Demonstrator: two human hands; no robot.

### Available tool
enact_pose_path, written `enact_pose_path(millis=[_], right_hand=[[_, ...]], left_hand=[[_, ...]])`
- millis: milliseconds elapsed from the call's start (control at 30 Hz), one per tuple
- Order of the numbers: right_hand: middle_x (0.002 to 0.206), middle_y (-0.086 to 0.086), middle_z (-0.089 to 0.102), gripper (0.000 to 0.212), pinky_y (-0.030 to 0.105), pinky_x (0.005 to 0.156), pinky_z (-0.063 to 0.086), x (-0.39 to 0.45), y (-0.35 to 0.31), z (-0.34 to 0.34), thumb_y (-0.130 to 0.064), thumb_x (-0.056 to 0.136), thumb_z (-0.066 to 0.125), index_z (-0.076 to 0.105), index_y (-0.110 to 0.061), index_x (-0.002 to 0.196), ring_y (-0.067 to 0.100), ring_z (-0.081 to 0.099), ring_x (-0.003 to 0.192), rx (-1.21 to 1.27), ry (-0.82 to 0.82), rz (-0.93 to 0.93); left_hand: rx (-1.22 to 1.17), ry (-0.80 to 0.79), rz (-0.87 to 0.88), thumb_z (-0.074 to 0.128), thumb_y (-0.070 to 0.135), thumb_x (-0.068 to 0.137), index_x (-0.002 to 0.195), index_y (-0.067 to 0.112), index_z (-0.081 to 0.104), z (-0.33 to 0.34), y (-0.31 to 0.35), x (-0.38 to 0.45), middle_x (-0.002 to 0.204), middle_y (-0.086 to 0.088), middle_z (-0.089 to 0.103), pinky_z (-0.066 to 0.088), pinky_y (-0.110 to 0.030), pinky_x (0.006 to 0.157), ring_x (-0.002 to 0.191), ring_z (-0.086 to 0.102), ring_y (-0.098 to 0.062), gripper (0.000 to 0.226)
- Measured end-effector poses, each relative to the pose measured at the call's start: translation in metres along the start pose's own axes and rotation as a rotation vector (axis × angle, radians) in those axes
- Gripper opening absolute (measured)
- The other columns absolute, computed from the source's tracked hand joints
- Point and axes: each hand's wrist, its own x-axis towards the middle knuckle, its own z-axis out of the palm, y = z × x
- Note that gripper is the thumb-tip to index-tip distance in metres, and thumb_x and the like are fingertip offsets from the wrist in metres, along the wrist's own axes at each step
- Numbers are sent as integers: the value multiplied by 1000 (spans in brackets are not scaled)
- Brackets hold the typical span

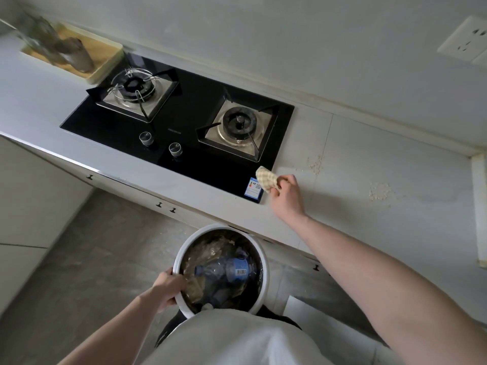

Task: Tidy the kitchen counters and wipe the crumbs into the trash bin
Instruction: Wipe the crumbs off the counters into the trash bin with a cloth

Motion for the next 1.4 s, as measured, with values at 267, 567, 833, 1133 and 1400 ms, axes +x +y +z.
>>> enact_pose_path(millis=[267, 567, 833, 1133, 1400], right_hand=[[136, -4, 40, 55, 44, 102, 48, -8, -41, 91, -1, 85, 62, 59, -28, 133, 25, 47, 120, -146, -459, -169], [107, 4, 63, 21, 23, 81, 41, -134, -37, 77, -11, 85, 59, 65, -25, 100, 27, 63, 101, -84, -900, -269], [95, -5, 58, 22, 11, 69, 38, -46, -9, -32, -2, 94, 42, 57, -15, 103, 16, 53, 91, 288, -237, 79], [121, 24, 55, 29, 33, 86, 43, 48, 97, -100, -1, 93, 46, 61, 2, 118, 39, 58, 106, -19, 163, 281], [141, 9, 44, 38, 45, 102, 47, 39, 131, -50, -23, 89, 63, 58, -22, 127, 40, 52, 118, -266, -115, 396]], left_hand=[[-30, -1, 4, 45, -9, 84, 100, 8, 69, 1, 0, -4, 65, -11, 68, 52, -26, 45, 50, 65, -21, 33], [-20, -3, -17, 44, -12, 81, 99, 8, 67, 1, -2, 0, 86, -23, 72, 63, -44, 66, 71, 70, -33, 35], [21, 33, -6, 50, -8, 82, 99, 8, 68, 4, -5, 3, 76, -21, 68, 57, -35, 57, 64, 65, -30, 30], [-4, 31, 5, 45, -16, 81, 94, 6, 66, 6, -1, -6, 75, -21, 67, 57, -35, 58, 66, 65, -33, 33], [51, 19, 24, 44, -16, 80, 92, 4, 67, 15, 5, -12, 67, -17, 64, 51, -27, 46, 58, 62, -30, 33]])
